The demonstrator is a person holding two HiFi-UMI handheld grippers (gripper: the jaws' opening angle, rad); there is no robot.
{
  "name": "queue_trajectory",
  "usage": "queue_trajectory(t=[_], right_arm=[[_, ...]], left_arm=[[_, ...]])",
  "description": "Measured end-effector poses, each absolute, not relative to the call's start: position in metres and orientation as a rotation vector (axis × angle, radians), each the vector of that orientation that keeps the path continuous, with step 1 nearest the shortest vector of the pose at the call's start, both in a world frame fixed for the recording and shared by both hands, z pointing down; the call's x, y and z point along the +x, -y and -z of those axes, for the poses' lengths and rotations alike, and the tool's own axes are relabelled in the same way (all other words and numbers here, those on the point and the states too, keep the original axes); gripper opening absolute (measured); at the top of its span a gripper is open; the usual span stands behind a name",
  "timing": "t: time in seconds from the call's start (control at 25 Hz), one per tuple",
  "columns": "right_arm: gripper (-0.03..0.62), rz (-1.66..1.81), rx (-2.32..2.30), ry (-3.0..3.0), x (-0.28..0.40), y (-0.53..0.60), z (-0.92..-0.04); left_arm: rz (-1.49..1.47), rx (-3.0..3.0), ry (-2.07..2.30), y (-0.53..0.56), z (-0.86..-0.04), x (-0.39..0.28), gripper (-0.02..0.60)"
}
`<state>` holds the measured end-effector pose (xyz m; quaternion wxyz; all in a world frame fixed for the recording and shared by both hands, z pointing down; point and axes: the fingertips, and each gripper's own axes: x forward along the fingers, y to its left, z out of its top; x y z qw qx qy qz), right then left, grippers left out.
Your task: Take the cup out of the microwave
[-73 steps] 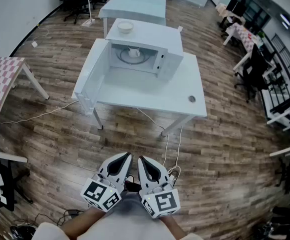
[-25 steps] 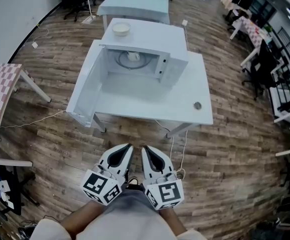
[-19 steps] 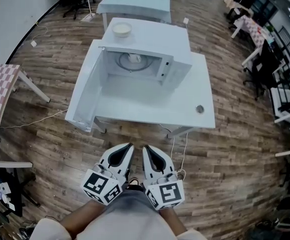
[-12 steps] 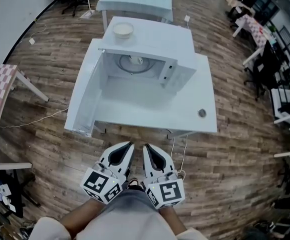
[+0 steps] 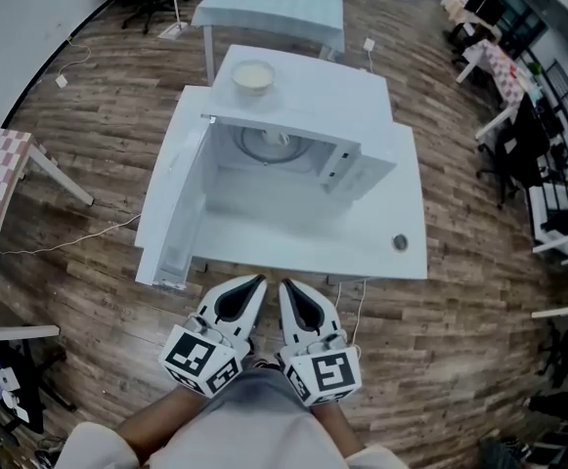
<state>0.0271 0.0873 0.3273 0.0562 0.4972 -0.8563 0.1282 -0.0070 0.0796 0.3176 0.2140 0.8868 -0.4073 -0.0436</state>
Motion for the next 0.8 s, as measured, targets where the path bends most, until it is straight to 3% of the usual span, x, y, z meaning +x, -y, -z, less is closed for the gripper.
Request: queue_trajectory(t=[0.8], right_arm=[[0.021,-0.279,1.516,2.639,-0.007,-0.048,-0.307]], left_arm=[[0.231,2.505,1.122,-0.038,-0.295,-0.036,0.014]])
